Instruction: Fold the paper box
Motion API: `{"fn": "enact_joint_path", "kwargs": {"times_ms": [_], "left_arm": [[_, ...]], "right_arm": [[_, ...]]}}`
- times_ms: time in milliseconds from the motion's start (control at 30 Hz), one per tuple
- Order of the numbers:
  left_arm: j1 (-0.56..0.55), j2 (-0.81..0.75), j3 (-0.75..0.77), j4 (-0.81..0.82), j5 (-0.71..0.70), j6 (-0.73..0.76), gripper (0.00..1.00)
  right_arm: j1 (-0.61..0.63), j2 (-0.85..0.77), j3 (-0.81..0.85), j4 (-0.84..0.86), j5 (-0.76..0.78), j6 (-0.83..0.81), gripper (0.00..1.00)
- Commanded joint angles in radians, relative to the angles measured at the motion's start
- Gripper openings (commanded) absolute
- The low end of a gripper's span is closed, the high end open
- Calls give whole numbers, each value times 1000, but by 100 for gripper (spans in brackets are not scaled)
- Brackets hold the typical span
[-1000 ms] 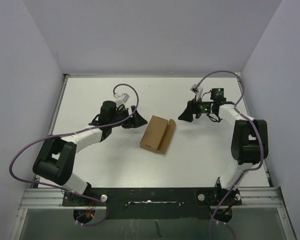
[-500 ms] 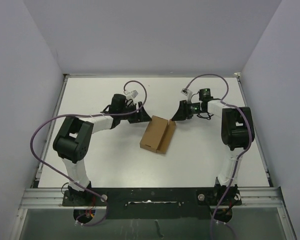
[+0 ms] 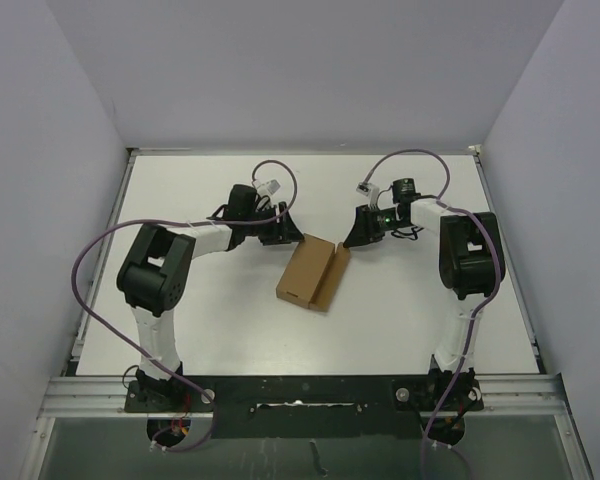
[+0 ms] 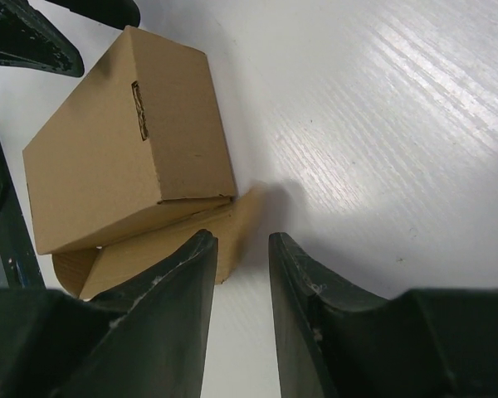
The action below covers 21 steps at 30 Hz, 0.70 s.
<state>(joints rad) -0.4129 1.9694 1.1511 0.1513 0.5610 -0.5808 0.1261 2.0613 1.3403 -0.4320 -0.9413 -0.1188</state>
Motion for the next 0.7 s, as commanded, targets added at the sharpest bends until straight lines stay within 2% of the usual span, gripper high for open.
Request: {"fn": "enact_joint_path", "kwargs": {"times_ms": [0, 167, 333, 400, 667], "left_arm": [[7, 25, 49, 5, 30, 21, 53], [6, 33, 53, 3, 38, 26, 52], [5, 47, 59, 6, 50, 25, 51], [5, 51, 61, 6, 55, 24, 51], [5, 61, 61, 6, 74, 27, 46]], "right_arm": [[-1, -36, 23, -17, 16, -28, 35], [-13, -56, 8, -12, 10, -29, 39], [14, -28, 14, -20, -2, -28, 36], [21, -23, 19, -23, 0, -27, 33], [28, -47, 7, -26, 7, -28, 8]]}}
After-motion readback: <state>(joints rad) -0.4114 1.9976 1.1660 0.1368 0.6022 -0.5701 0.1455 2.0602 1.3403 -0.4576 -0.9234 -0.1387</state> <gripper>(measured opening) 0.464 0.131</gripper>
